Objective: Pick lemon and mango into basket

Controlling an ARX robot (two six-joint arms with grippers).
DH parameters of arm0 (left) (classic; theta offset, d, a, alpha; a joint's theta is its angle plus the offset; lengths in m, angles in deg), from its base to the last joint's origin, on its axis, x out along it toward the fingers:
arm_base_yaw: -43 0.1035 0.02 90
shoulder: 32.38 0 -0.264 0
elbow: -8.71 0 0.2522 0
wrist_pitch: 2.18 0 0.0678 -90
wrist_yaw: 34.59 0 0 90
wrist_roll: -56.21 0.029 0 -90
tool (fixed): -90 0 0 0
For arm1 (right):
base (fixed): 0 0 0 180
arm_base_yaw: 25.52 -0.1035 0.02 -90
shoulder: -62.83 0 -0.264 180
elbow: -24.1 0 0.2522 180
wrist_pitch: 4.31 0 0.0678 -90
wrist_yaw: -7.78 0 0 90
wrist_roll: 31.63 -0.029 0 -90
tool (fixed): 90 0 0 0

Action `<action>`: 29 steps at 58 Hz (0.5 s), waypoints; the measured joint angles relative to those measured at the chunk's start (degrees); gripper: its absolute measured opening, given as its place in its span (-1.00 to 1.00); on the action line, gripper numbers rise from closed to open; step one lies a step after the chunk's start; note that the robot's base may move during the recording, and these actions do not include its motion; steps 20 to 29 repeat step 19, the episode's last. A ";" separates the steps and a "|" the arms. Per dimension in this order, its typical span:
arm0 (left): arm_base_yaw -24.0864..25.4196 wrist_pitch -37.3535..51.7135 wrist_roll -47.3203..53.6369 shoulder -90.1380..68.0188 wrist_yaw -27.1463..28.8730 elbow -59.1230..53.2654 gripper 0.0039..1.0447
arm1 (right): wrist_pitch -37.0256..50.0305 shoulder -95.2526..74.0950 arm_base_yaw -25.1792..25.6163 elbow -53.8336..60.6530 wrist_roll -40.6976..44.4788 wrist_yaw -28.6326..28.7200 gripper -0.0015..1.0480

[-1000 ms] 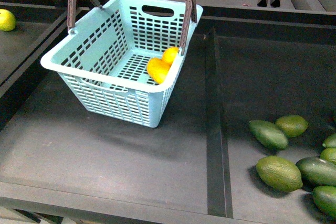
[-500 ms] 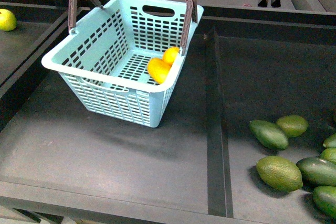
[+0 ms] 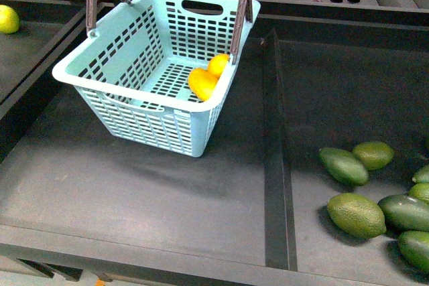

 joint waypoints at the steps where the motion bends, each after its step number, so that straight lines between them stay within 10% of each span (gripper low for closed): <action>1: 0.00 0.00 0.09 0.00 0.00 0.00 0.89 | 0.00 0.00 0.00 0.00 0.00 0.00 0.83; 29: 0.00 0.00 0.09 0.00 0.00 0.00 0.87 | 0.00 0.00 0.00 0.00 0.00 0.00 0.83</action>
